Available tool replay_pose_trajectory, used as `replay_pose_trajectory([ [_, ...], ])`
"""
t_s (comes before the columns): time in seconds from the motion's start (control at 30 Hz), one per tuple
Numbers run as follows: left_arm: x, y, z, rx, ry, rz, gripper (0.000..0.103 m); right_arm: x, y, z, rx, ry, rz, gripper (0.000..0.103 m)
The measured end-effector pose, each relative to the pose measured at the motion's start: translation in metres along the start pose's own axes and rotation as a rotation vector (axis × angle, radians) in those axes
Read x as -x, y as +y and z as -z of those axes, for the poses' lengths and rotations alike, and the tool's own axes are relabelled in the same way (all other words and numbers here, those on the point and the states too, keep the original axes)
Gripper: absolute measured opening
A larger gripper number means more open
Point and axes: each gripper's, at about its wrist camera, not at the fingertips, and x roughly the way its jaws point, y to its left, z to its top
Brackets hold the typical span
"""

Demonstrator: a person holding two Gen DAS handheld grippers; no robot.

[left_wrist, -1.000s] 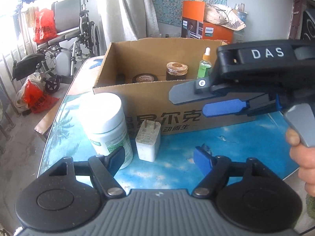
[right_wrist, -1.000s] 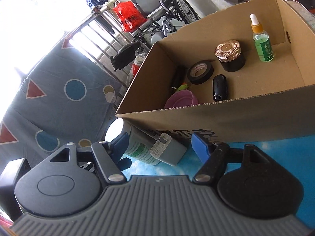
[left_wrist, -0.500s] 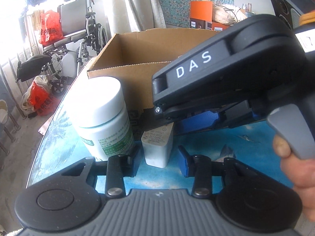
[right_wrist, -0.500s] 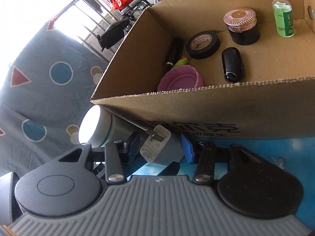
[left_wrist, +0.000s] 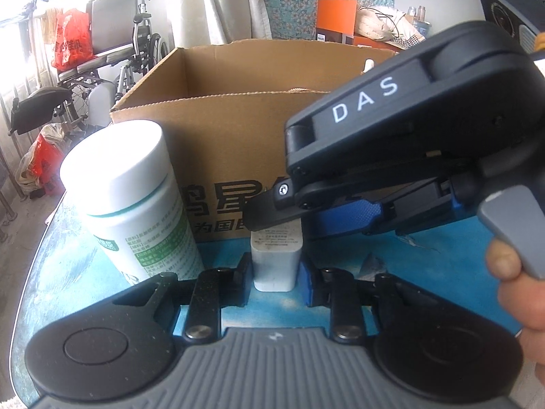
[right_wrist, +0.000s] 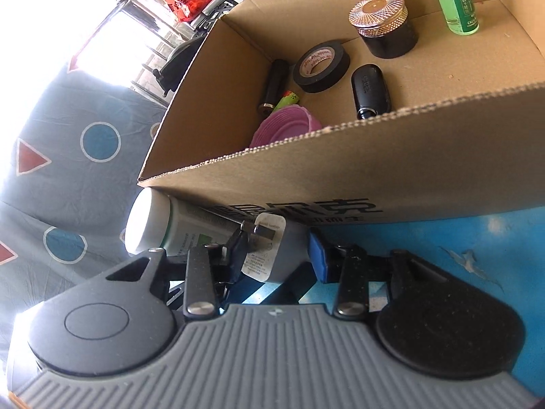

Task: Organize rigid objects
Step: 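Close the right gripper on the white charger and lift it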

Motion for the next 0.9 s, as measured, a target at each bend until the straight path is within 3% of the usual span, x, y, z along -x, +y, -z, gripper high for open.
replay_pose_trajectory([
  [0.37, 0.009, -0.036, 0.005, -0.075, 0.033, 0.102, 0.029, 0.038, -0.028, 0.012, -0.074, -0.028, 0.044, 0.038],
  [0.9, -0.007, -0.061, -0.018, -0.112, 0.077, 0.081, 0.029, 0.045, -0.042, 0.025, -0.117, -0.044, 0.037, 0.041],
])
